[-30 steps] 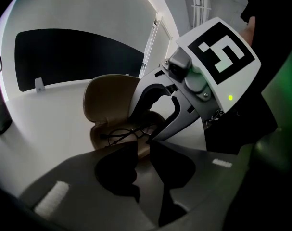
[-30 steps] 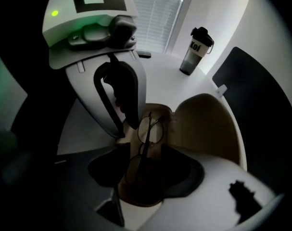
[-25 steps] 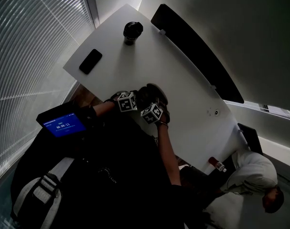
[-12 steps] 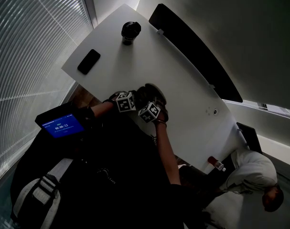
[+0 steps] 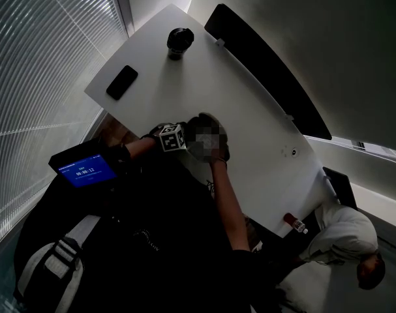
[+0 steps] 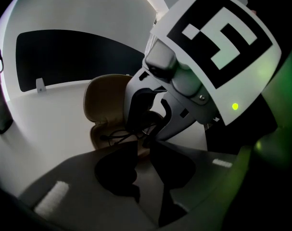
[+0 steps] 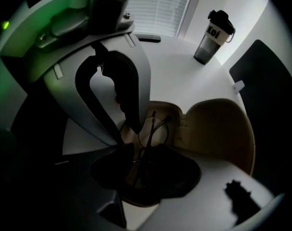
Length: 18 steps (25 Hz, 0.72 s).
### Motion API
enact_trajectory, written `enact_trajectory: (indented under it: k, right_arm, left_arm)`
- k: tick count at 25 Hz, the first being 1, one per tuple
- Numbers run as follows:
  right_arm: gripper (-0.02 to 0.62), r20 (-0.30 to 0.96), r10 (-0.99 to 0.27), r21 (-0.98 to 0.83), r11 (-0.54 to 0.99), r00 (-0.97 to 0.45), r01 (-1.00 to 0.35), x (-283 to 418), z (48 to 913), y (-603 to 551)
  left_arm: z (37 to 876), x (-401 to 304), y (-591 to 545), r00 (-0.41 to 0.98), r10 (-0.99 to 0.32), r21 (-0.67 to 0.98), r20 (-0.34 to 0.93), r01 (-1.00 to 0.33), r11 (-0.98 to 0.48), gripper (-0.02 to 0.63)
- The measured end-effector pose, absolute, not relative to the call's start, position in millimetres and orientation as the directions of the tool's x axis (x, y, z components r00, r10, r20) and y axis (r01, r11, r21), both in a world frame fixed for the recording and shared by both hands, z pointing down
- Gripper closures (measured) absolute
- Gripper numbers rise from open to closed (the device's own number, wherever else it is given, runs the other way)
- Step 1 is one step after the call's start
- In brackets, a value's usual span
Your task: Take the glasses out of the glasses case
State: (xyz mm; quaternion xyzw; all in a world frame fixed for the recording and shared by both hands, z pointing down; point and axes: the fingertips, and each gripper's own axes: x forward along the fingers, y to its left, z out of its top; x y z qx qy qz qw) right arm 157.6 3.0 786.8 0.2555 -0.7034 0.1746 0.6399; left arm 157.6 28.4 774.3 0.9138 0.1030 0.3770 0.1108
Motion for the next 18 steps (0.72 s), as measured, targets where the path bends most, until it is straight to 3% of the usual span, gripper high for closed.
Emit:
enact_trajectory:
  k: [18]
  right_arm:
    - [0.426, 0.994, -0.088, 0.028, 0.798, -0.071, -0.602, 157.3, 785.5, 1.9]
  left_arm:
    - [771.8, 158.1, 26.5, 0.703, 0.27, 0.291, 0.658, 0.093, -0.952, 0.517]
